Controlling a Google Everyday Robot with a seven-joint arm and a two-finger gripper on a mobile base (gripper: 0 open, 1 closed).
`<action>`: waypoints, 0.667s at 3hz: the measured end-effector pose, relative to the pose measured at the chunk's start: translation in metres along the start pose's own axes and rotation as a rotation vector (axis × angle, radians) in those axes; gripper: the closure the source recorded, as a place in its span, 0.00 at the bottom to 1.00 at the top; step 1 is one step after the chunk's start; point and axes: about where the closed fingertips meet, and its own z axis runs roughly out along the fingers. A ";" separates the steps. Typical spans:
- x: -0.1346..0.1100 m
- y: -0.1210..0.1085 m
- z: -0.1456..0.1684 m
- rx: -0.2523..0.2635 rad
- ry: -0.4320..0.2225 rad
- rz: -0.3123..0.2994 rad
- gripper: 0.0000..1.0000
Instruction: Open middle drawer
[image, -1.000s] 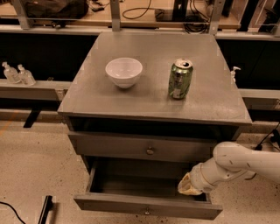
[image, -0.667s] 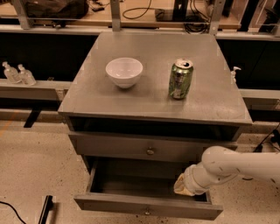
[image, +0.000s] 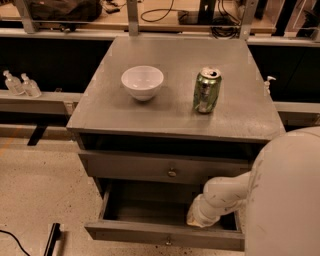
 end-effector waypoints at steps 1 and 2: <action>-0.004 -0.017 0.006 -0.010 -0.092 -0.003 1.00; 0.038 -0.020 -0.016 0.042 -0.128 0.067 1.00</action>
Offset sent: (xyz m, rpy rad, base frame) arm 0.0209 -0.0805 0.0213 0.1818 -0.0666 -0.1233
